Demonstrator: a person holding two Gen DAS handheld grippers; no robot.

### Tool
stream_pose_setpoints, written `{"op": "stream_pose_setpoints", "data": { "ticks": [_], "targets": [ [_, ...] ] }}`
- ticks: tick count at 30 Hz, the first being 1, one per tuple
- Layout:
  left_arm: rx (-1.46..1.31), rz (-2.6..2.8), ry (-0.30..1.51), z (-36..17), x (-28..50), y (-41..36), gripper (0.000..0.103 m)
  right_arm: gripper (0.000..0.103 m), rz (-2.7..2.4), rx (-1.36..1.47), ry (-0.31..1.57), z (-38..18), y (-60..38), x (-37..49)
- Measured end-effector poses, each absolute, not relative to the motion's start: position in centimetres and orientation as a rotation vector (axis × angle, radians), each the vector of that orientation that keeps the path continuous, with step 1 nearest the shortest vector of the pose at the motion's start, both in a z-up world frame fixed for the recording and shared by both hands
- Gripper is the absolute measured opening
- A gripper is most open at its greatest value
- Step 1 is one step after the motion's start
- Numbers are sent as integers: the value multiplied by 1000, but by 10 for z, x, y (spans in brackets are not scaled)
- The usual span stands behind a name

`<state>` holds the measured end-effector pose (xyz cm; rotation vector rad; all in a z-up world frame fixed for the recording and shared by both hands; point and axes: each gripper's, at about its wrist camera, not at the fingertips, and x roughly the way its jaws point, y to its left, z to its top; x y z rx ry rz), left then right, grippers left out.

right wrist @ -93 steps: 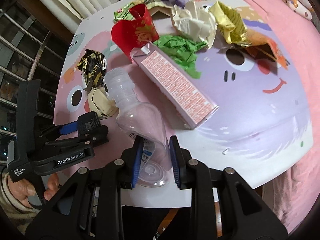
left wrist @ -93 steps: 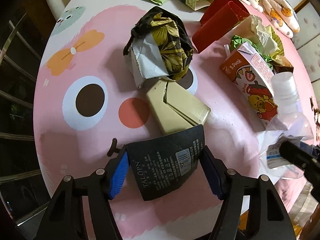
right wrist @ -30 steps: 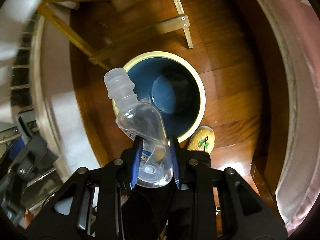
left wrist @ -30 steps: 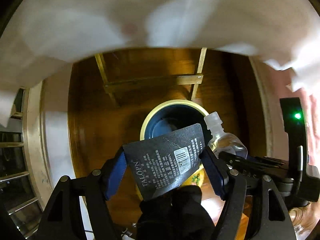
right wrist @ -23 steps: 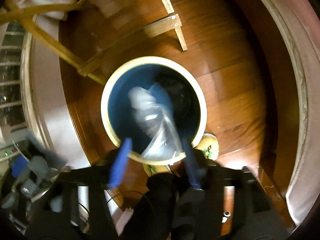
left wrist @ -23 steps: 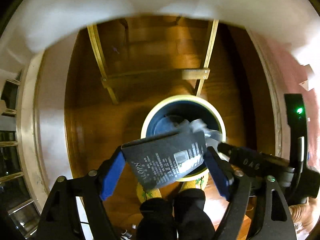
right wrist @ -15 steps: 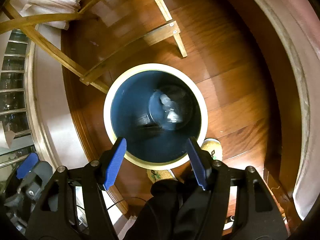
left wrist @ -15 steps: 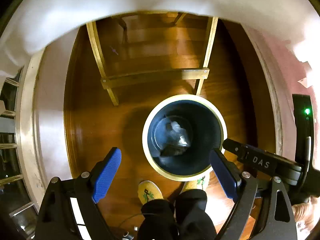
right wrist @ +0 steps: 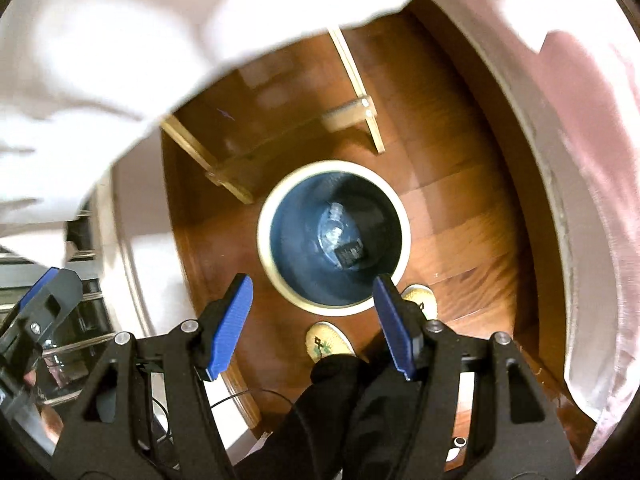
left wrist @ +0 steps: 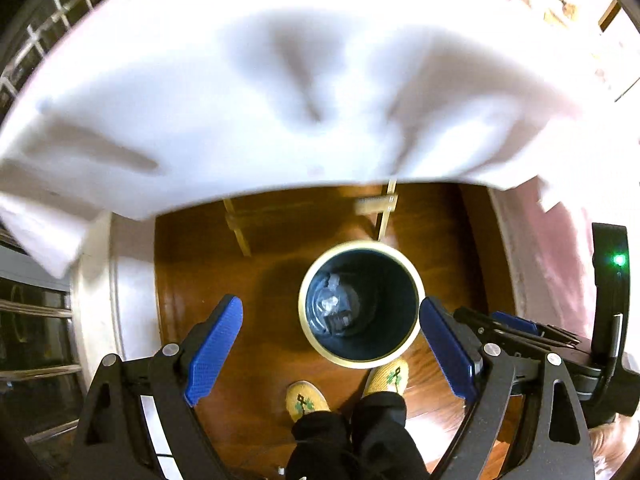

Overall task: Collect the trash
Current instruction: 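Carry the bottle and black card down over the bin and release both, then raise both tools back toward the table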

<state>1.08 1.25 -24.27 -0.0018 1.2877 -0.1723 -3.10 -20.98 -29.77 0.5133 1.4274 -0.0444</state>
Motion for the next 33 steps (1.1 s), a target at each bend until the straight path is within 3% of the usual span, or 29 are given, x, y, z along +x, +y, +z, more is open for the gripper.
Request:
{"op": "stream_pose_setpoints", "data": {
  "ticks": [10, 17, 33],
  "targets": [
    [-6, -190, 1157, -96, -10, 43, 91, 60, 20, 461, 1291, -145, -198, -42],
    [-18, -199, 1048, -11, -10, 62, 91, 60, 40, 421, 1187, -69, -192, -47],
    [48, -252, 900, 61, 30, 54, 91, 60, -24, 290, 927, 38, -199, -6]
  ]
}}
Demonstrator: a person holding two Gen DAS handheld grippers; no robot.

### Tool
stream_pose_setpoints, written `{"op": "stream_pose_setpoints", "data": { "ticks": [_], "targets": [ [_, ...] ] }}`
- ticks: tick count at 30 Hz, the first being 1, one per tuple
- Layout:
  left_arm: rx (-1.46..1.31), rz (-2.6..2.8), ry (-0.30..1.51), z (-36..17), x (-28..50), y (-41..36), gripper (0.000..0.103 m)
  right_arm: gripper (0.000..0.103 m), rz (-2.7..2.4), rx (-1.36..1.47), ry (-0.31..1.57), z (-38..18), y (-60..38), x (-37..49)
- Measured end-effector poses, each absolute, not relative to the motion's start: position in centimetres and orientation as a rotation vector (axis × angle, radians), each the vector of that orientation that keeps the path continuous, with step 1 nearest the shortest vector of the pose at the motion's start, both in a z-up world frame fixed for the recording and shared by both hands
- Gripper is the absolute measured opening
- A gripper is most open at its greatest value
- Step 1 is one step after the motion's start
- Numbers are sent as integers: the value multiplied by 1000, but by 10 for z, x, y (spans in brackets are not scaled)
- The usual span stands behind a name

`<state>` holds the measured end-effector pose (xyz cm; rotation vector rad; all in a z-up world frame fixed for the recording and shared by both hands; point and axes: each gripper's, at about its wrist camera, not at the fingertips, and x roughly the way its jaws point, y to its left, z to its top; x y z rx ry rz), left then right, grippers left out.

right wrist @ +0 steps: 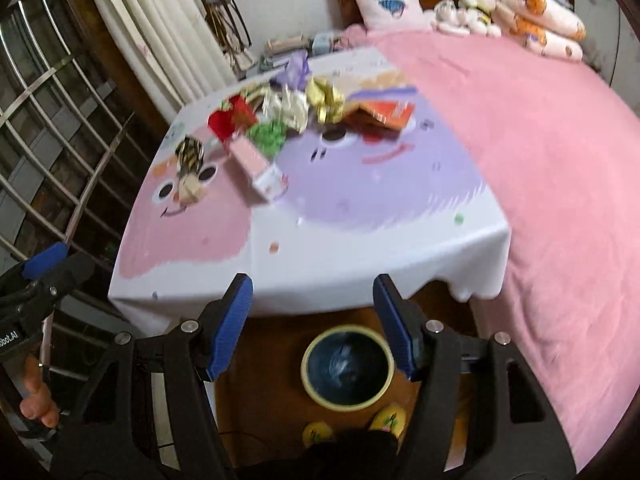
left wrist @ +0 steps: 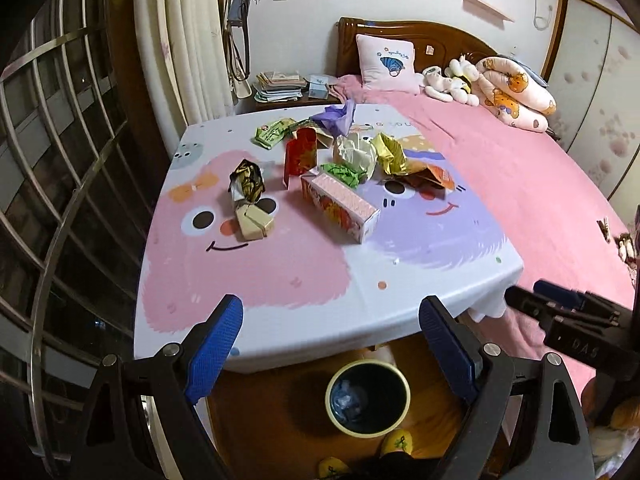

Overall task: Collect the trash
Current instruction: 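Raise both tools back toward the table, then grasp the orange snack bag with the right tool while the left tool grasps the pink juice carton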

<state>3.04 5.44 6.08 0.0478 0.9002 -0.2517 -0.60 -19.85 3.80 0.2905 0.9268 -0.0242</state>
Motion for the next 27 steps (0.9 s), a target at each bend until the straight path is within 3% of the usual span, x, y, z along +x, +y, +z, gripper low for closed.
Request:
{"op": "stream_pose_setpoints", "data": {
  "ticks": [14, 27],
  "targets": [
    [9, -140, 1013, 14, 134, 28, 87, 70, 28, -51, 839, 32, -240, 121],
    [-165, 110, 1172, -39, 267, -38, 87, 71, 295, -532, 904, -74, -299, 270]
  ]
}}
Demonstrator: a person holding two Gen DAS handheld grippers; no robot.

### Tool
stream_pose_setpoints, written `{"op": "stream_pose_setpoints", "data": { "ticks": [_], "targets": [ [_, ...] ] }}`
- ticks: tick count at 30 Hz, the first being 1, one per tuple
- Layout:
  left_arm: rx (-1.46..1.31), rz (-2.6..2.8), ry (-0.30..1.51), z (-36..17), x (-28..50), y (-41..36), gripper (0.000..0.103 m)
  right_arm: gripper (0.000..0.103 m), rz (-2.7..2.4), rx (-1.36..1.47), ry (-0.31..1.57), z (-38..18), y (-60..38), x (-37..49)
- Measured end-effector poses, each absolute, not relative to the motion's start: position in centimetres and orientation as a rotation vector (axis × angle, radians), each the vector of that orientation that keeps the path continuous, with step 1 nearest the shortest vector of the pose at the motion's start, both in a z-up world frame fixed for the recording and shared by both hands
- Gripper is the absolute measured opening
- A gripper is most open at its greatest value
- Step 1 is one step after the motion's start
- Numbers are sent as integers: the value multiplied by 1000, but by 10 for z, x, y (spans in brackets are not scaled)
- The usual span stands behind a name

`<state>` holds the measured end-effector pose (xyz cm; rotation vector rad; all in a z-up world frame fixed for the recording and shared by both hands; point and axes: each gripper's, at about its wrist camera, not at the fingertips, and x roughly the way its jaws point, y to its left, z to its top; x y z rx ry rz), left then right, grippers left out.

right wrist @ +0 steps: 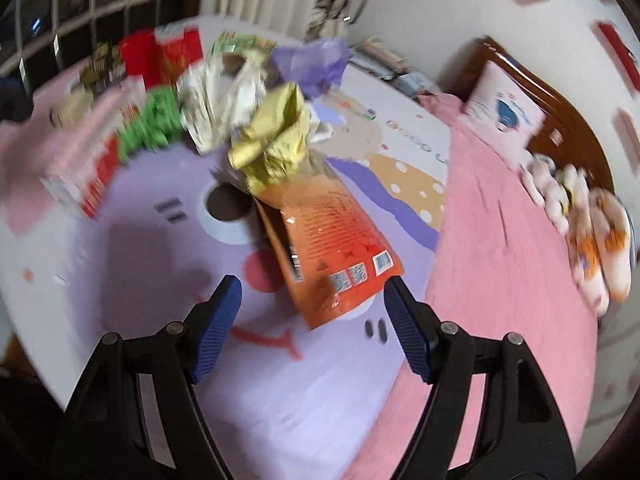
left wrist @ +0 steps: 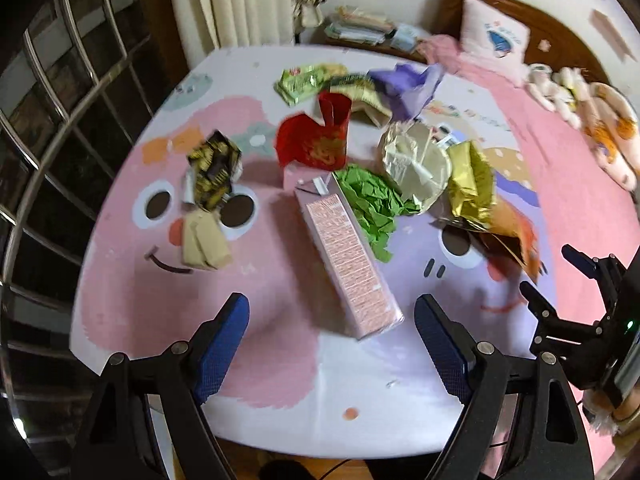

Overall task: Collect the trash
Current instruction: 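Grasp the orange snack bag with the right tool while the left tool grasps the pink juice carton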

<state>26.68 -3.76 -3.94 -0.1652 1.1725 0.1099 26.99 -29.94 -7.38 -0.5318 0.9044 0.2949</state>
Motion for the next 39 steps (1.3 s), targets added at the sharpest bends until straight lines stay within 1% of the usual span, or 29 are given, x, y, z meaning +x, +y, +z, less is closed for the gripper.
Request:
{"op": "stream_pose_setpoints", "data": {
  "ticks": [3, 7, 13, 22, 24, 25, 26, 27, 28, 29, 30, 31, 33, 35, 39],
  "targets": [
    [-214, 146, 1221, -59, 284, -44, 86, 71, 358, -615, 897, -92, -300, 285],
    [-205, 185, 1248, -79, 301, -53, 86, 71, 434, -729, 867, -114, -296, 302],
    [-212, 220, 1283, -99, 317, -60, 87, 72, 532, -735, 824, -122, -293, 332],
    [-244, 270, 1306, -113, 337, -50, 86, 71, 581, -638, 899, -127, -293, 382],
    [-253, 278, 1311, -116, 341, -48, 80, 66, 594, -621, 915, -127, -291, 387],
    [-256, 279, 1316, -117, 341, -47, 79, 65, 598, -617, 919, -125, -289, 383],
    [-262, 276, 1323, -120, 343, -46, 75, 63, 602, -615, 924, -126, -290, 388],
    [-270, 274, 1330, -122, 343, -46, 70, 60, 604, -614, 926, -125, -290, 388],
    [-278, 271, 1338, -125, 343, -44, 68, 55, 604, -611, 927, -125, -290, 390],
    [-291, 264, 1348, -128, 343, -43, 62, 35, 588, -611, 918, -124, -291, 392],
    [-299, 261, 1354, -131, 342, -43, 56, 32, 569, -617, 911, -121, -291, 392],
    [-305, 258, 1360, -133, 341, -42, 53, 32, 569, -606, 917, -120, -292, 394],
    [-317, 249, 1366, -137, 339, -42, 43, 23, 567, -568, 934, -117, -297, 401],
    [-313, 249, 1358, -138, 335, -41, 42, 18, 560, -567, 936, -114, -299, 399],
    [-279, 249, 1341, -133, 327, -44, 41, 15, 572, -510, 971, -104, -301, 398]
  ]
}}
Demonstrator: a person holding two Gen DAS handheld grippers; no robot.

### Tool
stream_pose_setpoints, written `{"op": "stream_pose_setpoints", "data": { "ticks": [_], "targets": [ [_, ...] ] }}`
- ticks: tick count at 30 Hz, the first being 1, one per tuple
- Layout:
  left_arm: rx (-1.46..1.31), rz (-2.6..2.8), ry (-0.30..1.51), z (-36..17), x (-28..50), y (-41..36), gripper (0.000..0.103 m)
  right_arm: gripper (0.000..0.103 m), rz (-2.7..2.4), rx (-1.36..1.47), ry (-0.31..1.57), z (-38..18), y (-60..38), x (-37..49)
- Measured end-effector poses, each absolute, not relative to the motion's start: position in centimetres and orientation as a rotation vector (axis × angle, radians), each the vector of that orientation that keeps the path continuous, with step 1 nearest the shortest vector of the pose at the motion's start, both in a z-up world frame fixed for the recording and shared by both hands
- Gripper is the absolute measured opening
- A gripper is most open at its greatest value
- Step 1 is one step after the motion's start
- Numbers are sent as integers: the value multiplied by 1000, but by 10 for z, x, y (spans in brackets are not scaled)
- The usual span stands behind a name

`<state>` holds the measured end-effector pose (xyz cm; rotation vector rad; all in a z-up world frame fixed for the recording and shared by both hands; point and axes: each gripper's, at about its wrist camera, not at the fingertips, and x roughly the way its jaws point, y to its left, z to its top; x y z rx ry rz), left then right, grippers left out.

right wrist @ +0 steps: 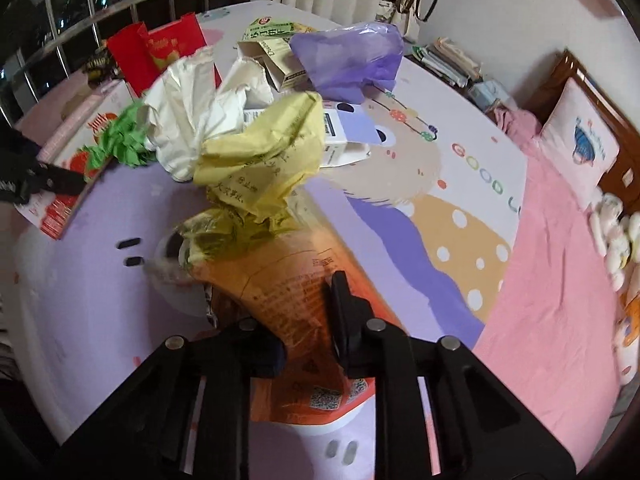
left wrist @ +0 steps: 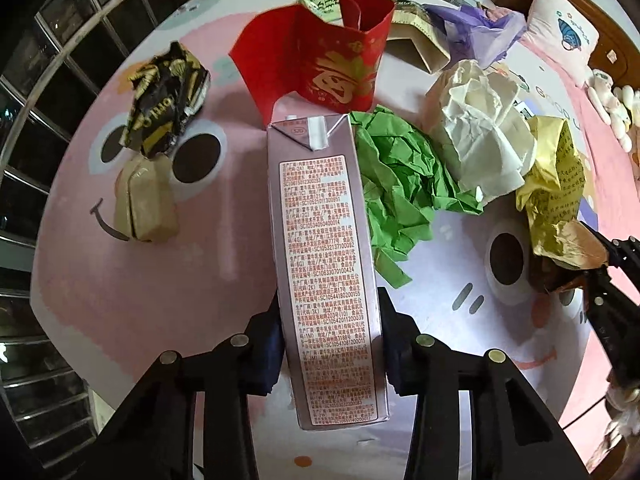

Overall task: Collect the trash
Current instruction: 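Grasp the orange snack bag with the right tool while the left tool grasps the pink juice carton, then lower the snack bag and juice carton over the bin and release both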

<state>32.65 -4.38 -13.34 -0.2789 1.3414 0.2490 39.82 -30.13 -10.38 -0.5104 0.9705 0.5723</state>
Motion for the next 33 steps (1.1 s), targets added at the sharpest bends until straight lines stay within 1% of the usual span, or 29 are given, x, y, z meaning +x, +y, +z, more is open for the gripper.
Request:
{"op": "stream_pose_setpoints", "data": {
  "ticks": [8, 11, 23, 28, 33],
  "targets": [
    [-236, 237, 1305, -113, 298, -48, 40, 14, 581, -299, 1097, -82, -309, 364],
    [-207, 223, 1286, -97, 284, -45, 40, 13, 575, -226, 1126, -74, -311, 349],
    [-83, 97, 1146, -37, 207, -16, 40, 12, 502, -147, 1102, -34, -279, 254],
    [-13, 11, 1075, -15, 160, 13, 40, 12, 435, -78, 1081, -21, -249, 194],
    [28, -74, 1032, -6, 106, 46, 40, 12, 357, 8, 1102, -25, -210, 127]
  ]
}}
